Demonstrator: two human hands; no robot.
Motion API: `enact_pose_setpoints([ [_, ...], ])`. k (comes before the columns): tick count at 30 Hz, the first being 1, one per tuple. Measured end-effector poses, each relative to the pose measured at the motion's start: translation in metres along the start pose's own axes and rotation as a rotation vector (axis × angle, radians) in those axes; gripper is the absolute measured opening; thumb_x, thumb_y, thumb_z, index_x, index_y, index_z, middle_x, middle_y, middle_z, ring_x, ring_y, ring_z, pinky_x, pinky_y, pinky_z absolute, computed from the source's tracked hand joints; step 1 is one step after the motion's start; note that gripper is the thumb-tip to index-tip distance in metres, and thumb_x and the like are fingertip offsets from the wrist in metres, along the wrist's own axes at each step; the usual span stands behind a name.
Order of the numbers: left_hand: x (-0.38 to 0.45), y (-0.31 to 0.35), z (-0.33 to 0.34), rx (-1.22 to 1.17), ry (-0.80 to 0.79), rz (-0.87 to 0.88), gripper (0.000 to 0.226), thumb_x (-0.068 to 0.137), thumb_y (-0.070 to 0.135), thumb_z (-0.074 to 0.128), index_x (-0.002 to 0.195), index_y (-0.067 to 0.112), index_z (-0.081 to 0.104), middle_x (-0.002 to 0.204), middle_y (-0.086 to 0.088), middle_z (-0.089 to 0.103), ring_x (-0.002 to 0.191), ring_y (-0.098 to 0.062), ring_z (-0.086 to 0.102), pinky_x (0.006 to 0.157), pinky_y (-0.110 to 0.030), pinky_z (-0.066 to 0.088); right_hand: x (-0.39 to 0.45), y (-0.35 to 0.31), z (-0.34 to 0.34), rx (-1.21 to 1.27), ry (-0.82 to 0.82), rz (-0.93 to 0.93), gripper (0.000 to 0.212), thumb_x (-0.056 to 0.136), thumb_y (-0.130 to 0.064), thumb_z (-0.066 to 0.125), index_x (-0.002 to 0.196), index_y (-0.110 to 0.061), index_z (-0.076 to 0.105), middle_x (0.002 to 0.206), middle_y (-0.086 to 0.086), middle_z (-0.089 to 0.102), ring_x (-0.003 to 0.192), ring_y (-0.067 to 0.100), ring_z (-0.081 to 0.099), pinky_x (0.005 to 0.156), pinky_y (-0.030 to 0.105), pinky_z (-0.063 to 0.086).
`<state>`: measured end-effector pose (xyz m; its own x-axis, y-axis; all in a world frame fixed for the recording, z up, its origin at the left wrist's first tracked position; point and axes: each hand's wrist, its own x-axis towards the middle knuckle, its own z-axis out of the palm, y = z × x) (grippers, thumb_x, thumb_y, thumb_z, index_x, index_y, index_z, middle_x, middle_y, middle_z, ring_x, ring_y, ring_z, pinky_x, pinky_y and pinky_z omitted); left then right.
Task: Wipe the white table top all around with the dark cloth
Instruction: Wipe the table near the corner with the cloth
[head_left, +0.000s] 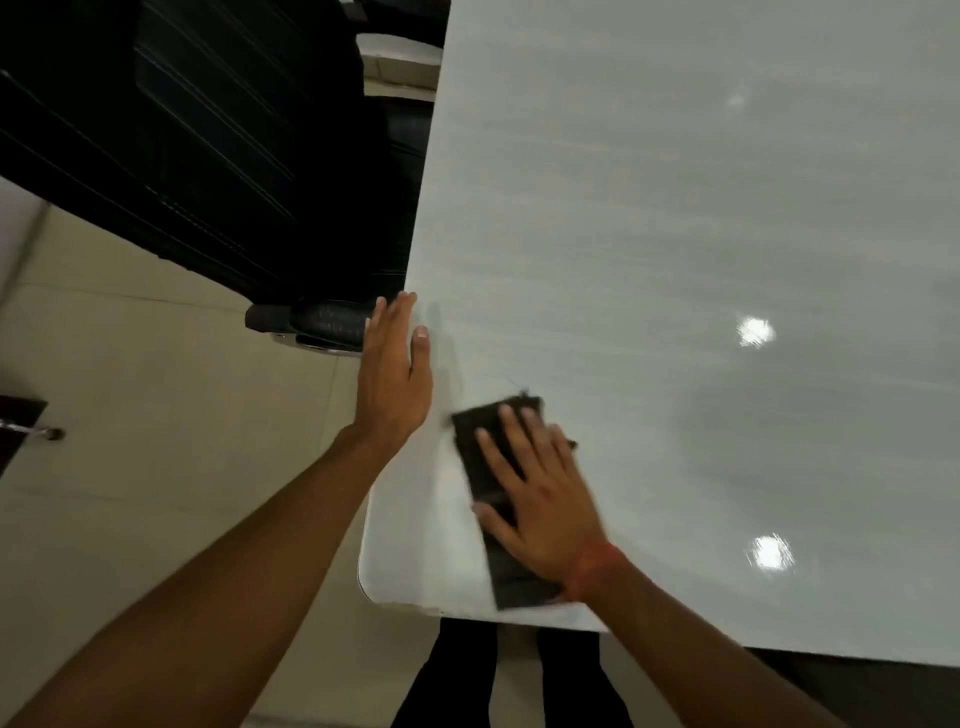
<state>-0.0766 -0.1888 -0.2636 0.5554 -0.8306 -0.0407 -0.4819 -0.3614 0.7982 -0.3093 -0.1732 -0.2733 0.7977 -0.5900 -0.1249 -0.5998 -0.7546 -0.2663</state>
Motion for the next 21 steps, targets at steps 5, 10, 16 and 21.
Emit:
enact_pose_setpoints([
  [5, 0.014, 0.006, 0.016, -0.076, -0.064, 0.031, 0.049, 0.105, 0.028, 0.031, 0.151, 0.012, 0.037, 0.158, -0.004, 0.034, 0.151, -0.018, 0.019, 0.122, -0.05, 0.02, -0.006, 0.133, -0.039, -0.023, 0.083, 0.468, 0.074, 0.098, -0.062, 0.02, 0.156, -0.016, 0.028, 0.164, 0.019, 0.014, 0.15, 0.041, 0.013, 0.118, 0.058, 0.019],
  [10, 0.021, -0.009, -0.005, -0.102, 0.019, 0.021, 0.048, 0.106, 0.028, 0.032, 0.152, 0.016, 0.035, 0.153, 0.015, 0.028, 0.148, -0.002, 0.014, 0.123, -0.046, 0.019, 0.193, 0.161, -0.06, -0.048, 0.188, 0.527, 0.08, 0.094, -0.059, 0.013, 0.153, -0.01, 0.032, 0.157, 0.028, 0.026, 0.146, 0.049, 0.018, 0.117, 0.06, 0.019],
  [16, 0.028, -0.022, -0.035, -0.066, 0.094, -0.003, 0.051, 0.104, 0.032, 0.03, 0.152, 0.014, 0.036, 0.155, 0.008, 0.034, 0.151, -0.012, 0.019, 0.123, -0.044, 0.02, 0.237, -0.003, -0.009, -0.069, 0.143, 0.017, 0.065, 0.099, -0.052, 0.027, 0.155, -0.02, 0.031, 0.163, 0.017, 0.02, 0.151, 0.038, 0.011, 0.12, 0.053, 0.014],
  [21, 0.006, 0.016, -0.008, -0.08, 0.065, 0.034, 0.051, 0.104, 0.031, 0.033, 0.15, 0.012, 0.037, 0.152, 0.012, 0.028, 0.148, -0.006, 0.016, 0.124, -0.043, 0.017, 0.104, 0.017, -0.006, -0.037, 0.071, -0.011, 0.062, 0.103, -0.051, 0.029, 0.158, -0.023, 0.019, 0.167, 0.007, 0.005, 0.154, 0.026, -0.002, 0.123, 0.051, 0.01],
])
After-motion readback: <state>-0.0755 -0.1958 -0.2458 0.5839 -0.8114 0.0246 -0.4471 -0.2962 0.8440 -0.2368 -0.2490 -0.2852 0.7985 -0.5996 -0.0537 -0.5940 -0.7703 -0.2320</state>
